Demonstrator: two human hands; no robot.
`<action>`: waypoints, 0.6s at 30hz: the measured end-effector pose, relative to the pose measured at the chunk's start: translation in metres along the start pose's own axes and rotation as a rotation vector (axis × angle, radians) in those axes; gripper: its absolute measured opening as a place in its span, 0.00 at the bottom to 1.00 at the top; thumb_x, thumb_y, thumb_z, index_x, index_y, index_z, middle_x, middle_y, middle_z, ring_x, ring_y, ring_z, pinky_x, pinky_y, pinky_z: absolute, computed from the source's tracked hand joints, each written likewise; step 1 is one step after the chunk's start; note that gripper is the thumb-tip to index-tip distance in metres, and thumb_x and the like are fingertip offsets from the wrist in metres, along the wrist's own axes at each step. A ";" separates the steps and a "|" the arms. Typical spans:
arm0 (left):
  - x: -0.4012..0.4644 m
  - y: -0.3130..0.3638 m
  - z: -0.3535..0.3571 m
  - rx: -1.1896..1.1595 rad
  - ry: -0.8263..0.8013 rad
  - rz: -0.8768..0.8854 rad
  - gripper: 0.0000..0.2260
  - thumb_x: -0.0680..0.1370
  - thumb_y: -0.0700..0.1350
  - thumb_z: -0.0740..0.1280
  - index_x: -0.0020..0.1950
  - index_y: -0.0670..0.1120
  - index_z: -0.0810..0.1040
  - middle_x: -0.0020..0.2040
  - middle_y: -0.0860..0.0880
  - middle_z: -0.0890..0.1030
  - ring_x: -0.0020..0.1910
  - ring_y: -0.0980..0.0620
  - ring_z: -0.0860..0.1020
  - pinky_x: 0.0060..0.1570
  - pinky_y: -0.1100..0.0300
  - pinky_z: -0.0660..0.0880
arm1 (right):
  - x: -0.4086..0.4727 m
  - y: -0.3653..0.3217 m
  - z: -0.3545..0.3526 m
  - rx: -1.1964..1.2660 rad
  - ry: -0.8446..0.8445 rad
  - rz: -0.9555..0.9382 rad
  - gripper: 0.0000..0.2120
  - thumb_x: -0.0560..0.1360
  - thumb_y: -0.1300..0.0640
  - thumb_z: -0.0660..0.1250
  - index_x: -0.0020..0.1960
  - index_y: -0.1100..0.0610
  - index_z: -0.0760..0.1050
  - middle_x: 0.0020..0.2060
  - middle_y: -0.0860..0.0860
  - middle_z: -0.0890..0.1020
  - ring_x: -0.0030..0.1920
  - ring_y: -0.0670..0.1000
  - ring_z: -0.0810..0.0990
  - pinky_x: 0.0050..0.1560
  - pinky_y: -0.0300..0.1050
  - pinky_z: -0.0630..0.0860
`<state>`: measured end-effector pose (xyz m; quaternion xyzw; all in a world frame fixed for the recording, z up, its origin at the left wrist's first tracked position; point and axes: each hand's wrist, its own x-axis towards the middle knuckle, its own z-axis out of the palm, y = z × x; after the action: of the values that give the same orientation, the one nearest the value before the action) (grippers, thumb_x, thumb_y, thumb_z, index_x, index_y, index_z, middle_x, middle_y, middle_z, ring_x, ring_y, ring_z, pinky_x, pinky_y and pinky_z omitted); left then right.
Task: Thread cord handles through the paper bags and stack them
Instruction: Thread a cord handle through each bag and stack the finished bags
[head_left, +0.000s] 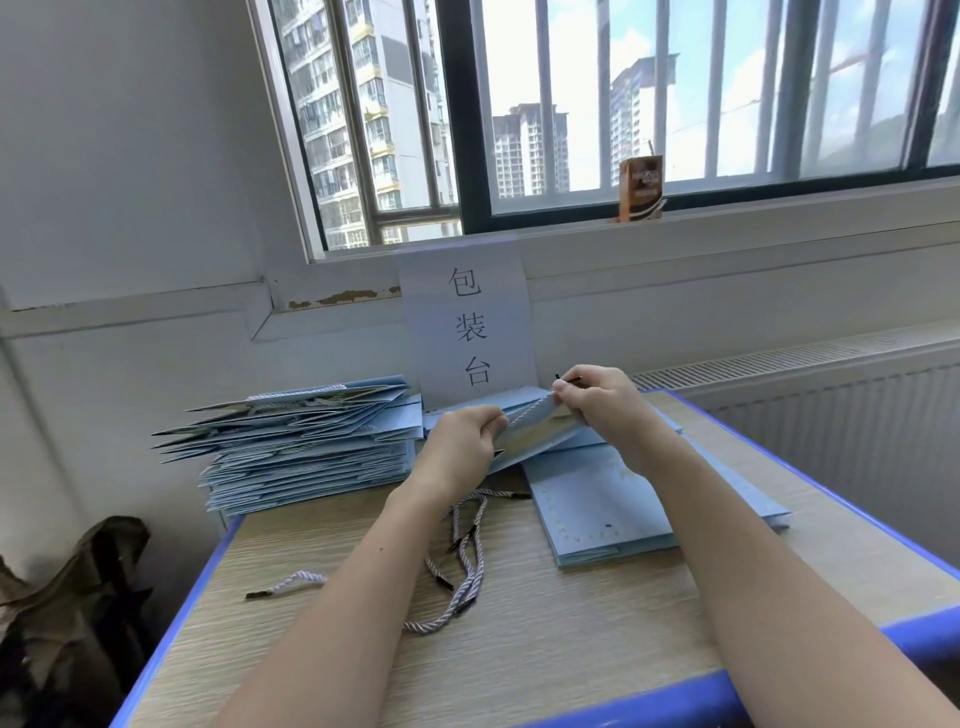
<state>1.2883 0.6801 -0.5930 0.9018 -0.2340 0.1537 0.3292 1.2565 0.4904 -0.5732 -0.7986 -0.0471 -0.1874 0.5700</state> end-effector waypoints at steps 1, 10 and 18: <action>0.000 0.000 0.001 0.001 0.005 0.004 0.15 0.83 0.46 0.61 0.36 0.52 0.71 0.32 0.52 0.72 0.33 0.53 0.69 0.35 0.57 0.65 | 0.000 0.001 0.000 -0.051 0.026 -0.030 0.11 0.80 0.58 0.65 0.40 0.57 0.79 0.25 0.41 0.76 0.33 0.48 0.71 0.37 0.42 0.67; 0.000 -0.001 0.008 0.024 0.030 0.000 0.16 0.83 0.44 0.62 0.34 0.52 0.70 0.32 0.51 0.73 0.35 0.48 0.71 0.36 0.55 0.67 | -0.002 0.011 0.017 -0.620 -0.101 -0.093 0.10 0.69 0.56 0.75 0.32 0.48 0.77 0.34 0.52 0.83 0.38 0.49 0.77 0.40 0.50 0.80; -0.001 0.002 0.007 -0.011 0.014 -0.018 0.13 0.83 0.45 0.62 0.39 0.44 0.76 0.33 0.49 0.74 0.34 0.50 0.69 0.35 0.56 0.65 | -0.004 0.008 0.007 -0.459 -0.122 -0.085 0.08 0.69 0.65 0.74 0.41 0.53 0.80 0.36 0.50 0.85 0.40 0.51 0.83 0.38 0.42 0.78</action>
<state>1.2873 0.6747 -0.5977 0.9009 -0.2244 0.1560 0.3372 1.2570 0.4942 -0.5839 -0.9144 -0.0709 -0.1685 0.3612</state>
